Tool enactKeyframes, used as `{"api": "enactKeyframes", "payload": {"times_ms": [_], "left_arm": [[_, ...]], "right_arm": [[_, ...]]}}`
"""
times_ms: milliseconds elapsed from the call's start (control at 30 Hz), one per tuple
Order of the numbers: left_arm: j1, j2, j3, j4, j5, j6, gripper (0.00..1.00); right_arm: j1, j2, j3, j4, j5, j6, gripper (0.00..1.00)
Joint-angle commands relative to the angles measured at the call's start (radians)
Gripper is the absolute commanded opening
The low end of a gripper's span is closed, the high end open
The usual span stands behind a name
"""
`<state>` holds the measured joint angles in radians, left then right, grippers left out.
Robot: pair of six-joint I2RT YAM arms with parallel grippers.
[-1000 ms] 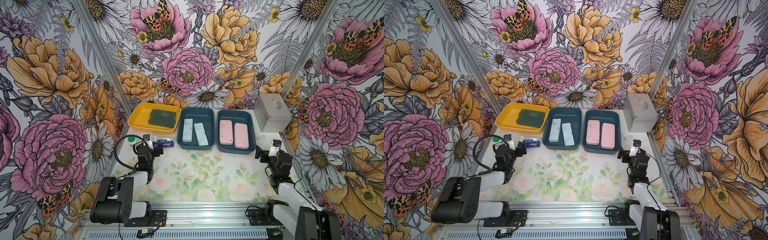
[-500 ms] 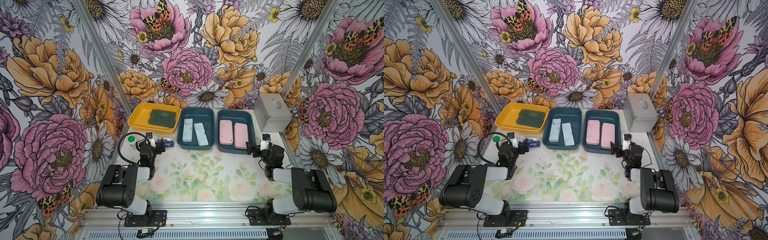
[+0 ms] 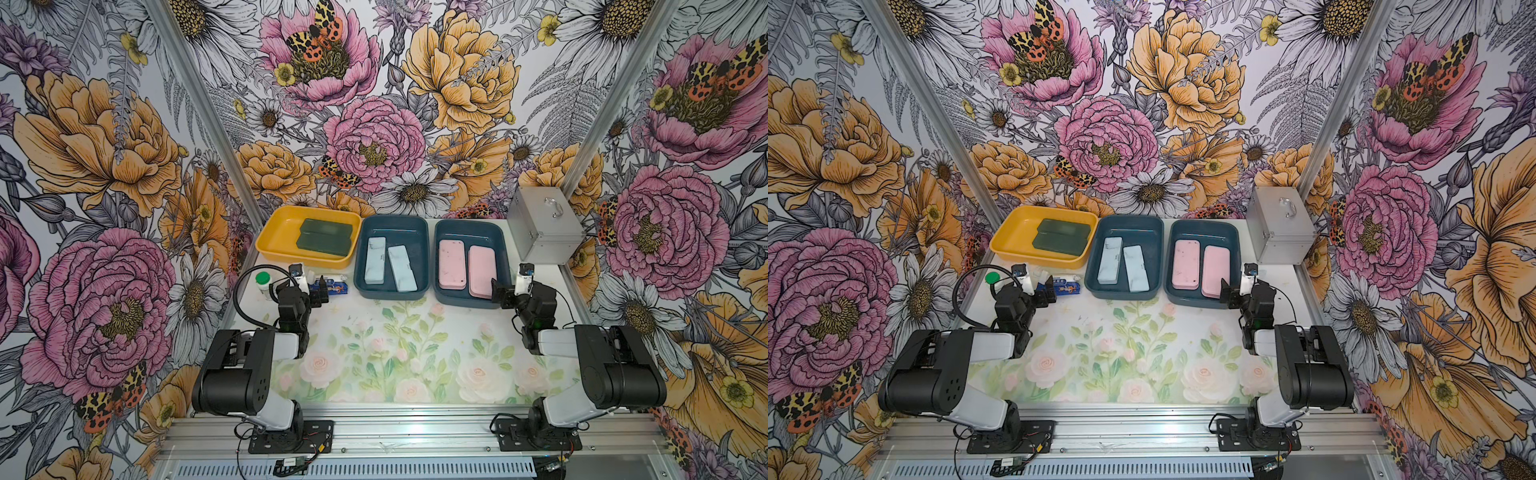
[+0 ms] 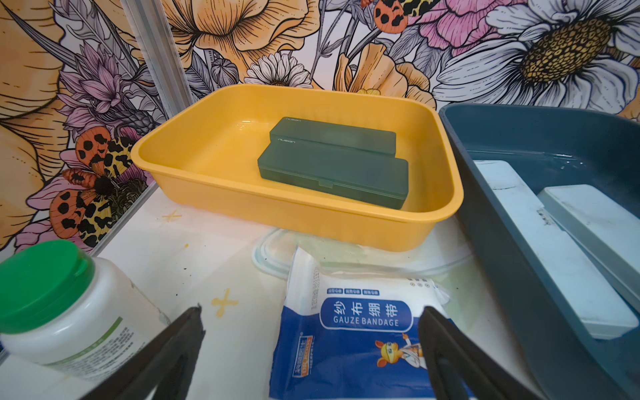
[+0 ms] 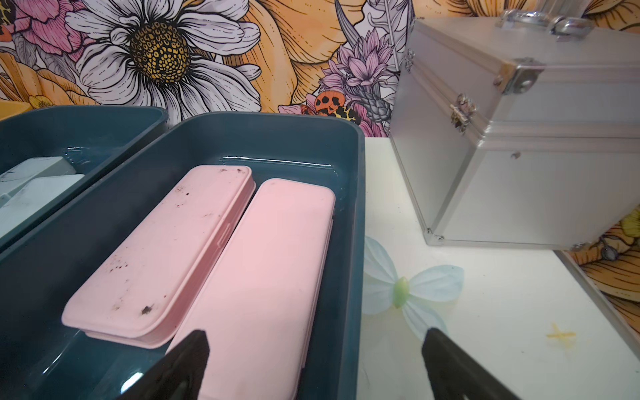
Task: Place the pencil cases by color into the storage box
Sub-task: Reset both arms
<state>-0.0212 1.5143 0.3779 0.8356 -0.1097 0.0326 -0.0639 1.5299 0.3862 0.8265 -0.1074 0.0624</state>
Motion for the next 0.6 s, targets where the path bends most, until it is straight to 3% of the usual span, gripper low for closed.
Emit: {"api": "enactKeyframes", "payload": {"times_ms": [0, 567], "left_arm": [[0.013, 0.006, 0.018, 0.008, 0.002, -0.008, 0.99], [0.014, 0.005, 0.018, 0.008, 0.004, -0.010, 0.99]], "right_arm": [[0.005, -0.002, 0.017, -0.004, 0.049, 0.011, 0.99], [0.013, -0.002, 0.023, -0.013, 0.060, 0.005, 0.99]]}}
